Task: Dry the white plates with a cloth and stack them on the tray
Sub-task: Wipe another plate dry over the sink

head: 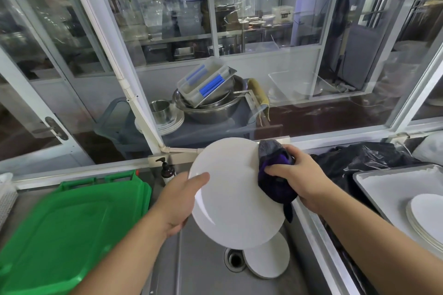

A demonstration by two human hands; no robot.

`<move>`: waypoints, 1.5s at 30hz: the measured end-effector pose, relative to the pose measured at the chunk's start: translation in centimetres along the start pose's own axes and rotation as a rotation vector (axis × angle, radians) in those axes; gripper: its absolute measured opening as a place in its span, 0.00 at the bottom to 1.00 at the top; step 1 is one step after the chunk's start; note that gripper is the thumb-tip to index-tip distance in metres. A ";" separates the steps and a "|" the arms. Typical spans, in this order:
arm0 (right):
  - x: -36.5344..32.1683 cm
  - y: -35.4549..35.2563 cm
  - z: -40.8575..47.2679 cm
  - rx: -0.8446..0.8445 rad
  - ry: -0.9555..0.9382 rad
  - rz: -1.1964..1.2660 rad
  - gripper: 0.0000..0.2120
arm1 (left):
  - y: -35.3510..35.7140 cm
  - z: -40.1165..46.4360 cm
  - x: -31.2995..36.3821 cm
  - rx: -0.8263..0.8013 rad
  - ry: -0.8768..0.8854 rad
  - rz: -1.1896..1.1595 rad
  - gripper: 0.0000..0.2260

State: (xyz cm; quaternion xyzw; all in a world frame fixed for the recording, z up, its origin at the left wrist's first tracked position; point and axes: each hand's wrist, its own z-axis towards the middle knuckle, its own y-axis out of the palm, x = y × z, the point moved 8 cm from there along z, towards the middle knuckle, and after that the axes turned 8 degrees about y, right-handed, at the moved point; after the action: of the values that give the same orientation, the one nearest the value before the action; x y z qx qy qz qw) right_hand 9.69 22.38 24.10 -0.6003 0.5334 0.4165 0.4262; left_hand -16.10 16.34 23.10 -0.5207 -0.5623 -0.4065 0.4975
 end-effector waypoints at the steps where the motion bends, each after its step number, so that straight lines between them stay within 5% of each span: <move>1: 0.1 -0.1 0.0 0.025 -0.004 0.037 0.18 | 0.2 -0.1 0.0 0.018 0.027 0.000 0.08; 7: 3.8 0.2 0.5 0.113 0.110 0.296 0.15 | 0.9 -0.5 -1.3 0.251 0.125 -0.119 0.17; 11: 7.9 2.2 0.2 0.127 0.248 0.522 0.16 | 2.8 -1.8 -2.2 0.383 0.151 -0.190 0.06; 17: 10.5 1.7 -0.5 0.172 0.346 0.557 0.16 | 5.7 -2.5 -5.3 0.271 0.034 -0.240 0.07; 24: 5.4 -1.9 0.7 0.142 0.161 0.304 0.15 | 4.2 -0.4 -3.5 0.011 -0.138 -0.346 0.18; 30: 2.0 -2.9 1.6 0.025 0.077 0.048 0.18 | 2.4 0.8 -1.0 -0.112 -0.092 -0.126 0.10; 36: 3.4 -2.3 1.6 0.070 0.108 0.165 0.18 | 2.5 0.3 -0.8 0.010 0.032 -0.033 0.09; 40: 4.6 -2.0 1.2 0.126 0.119 0.267 0.15 | 2.9 -0.7 -0.8 0.079 0.085 0.018 0.23; 45: 7.7 0.0 0.0 0.144 0.226 0.452 0.13 | 4.0 -1.6 0.0 0.124 0.161 0.104 0.10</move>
State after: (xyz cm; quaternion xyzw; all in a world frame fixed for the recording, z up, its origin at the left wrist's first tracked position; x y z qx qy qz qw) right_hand 10.38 20.14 16.74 -0.4769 0.7264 0.3923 0.3018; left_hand -11.88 15.34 23.17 -0.4830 -0.5170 -0.3850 0.5926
